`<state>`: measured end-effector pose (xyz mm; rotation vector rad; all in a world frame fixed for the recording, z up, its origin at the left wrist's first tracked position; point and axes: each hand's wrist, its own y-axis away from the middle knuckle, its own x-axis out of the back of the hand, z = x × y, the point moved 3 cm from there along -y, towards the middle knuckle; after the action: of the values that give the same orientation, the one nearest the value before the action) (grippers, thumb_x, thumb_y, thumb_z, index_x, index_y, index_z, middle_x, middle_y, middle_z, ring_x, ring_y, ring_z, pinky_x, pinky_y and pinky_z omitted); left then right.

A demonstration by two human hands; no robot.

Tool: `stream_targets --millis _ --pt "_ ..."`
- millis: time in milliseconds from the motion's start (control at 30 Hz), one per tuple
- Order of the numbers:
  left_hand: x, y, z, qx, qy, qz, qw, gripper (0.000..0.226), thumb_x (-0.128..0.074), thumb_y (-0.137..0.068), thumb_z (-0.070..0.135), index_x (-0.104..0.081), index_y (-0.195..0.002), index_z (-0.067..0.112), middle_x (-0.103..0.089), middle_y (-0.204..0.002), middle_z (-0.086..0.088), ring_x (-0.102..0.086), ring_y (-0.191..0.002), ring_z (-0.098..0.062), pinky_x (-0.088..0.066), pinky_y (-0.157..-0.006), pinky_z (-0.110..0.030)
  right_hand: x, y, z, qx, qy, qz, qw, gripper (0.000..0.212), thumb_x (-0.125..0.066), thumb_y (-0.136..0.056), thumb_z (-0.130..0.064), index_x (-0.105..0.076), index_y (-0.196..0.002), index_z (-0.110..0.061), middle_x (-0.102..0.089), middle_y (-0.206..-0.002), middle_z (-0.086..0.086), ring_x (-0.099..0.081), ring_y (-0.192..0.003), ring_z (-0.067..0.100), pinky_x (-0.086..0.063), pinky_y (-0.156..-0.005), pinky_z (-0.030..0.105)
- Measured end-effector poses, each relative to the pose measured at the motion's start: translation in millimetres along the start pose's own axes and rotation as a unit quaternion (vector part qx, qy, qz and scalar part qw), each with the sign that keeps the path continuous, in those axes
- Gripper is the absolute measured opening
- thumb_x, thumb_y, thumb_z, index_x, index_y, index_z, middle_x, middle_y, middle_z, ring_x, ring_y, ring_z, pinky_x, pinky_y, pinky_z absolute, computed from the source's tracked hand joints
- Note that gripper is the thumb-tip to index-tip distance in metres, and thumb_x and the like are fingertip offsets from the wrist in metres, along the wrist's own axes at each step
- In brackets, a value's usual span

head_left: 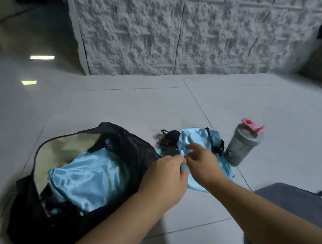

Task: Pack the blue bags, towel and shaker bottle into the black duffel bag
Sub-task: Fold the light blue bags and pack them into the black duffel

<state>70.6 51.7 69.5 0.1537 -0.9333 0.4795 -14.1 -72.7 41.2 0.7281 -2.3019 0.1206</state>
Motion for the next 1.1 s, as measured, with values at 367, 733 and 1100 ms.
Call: stream_targets --millis 367,733,1100 --pt "-159.8 -62.2 -29.9 0.32 0.224 -0.031 0.92 0.036 -0.077 -0.085 0.024 -0.058 -0.109 0.006 -0.07 -0.104 -0.01 -0.065 -0.087 -0.026 -0.048 -0.071 -0.03 44.5 -28.2 174.4 -0.218 -0.042 0.039 0.974 0.045 -0.073 -0.079 -0.019 -0.058 -0.121 -0.015 -0.07 -0.1 0.001 -0.069 -0.09 0.026 -0.06 -0.081 0.042" --pt "-197.1 -63.1 -50.3 0.382 0.388 -0.046 0.838 0.033 -0.071 -0.064 0.019 -0.075 -0.094 0.008 -0.079 -0.087 -0.012 -0.076 -0.084 -0.036 -0.063 -0.079 -0.058 17.9 -46.6 191.1 -0.298 -0.13 0.012 0.946 0.03 -0.083 -0.068 -0.017 -0.069 -0.091 -0.003 -0.074 -0.088 0.017 -0.074 -0.082 0.036 -0.065 -0.074 0.049" --pt "-184.9 15.4 -59.2 0.398 0.403 -0.096 0.818 0.042 -0.072 -0.061 0.027 -0.074 -0.099 0.01 -0.079 -0.091 -0.013 -0.076 -0.088 -0.036 -0.064 -0.077 -0.054 12.6 26.8 185.4 -0.38 -0.18 -0.052 0.906 0.013 -0.072 -0.081 0.004 -0.065 -0.09 0.011 -0.071 -0.073 0.028 -0.07 -0.054 0.036 -0.063 -0.06 0.047"
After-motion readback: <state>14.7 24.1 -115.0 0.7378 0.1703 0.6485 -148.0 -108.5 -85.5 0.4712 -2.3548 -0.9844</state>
